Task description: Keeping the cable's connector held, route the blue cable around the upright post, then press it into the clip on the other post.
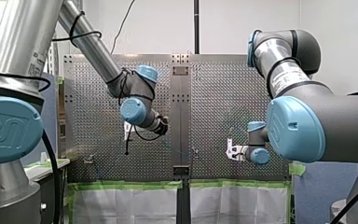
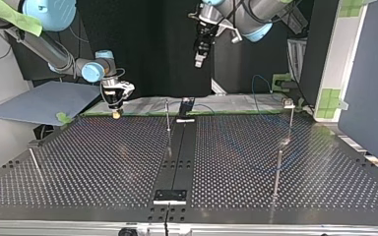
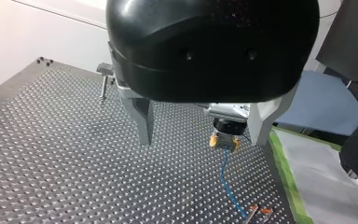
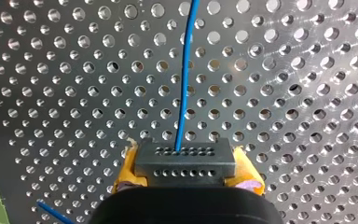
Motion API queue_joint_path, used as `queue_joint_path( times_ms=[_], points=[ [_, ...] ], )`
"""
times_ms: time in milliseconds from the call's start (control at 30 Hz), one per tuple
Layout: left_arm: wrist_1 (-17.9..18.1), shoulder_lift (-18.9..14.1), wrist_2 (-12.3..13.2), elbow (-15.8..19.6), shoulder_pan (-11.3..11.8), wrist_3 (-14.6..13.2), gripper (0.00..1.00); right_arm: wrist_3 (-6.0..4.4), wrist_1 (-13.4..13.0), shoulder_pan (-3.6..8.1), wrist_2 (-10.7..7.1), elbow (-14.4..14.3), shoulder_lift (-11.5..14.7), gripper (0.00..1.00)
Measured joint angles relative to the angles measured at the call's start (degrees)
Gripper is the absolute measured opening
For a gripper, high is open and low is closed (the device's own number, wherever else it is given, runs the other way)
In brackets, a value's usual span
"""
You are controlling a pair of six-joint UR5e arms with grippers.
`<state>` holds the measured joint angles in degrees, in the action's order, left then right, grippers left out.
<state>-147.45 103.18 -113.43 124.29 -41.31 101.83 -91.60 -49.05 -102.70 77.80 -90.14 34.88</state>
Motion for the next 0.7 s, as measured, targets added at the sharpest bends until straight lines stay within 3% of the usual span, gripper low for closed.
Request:
queue_joint_path(
  times_ms=[500,700],
  points=[
    [6.8,-7.2,-0.5,7.2,-0.3,1.7,1.0,0.3,0.3,0.04,0.2,0.0,0.0,0.0],
    [9.8,-10.2,-0.6,10.2,-0.4,2.3,1.0,2.2,2.1,0.64,1.2,0.0,0.6,0.0]
  ],
)
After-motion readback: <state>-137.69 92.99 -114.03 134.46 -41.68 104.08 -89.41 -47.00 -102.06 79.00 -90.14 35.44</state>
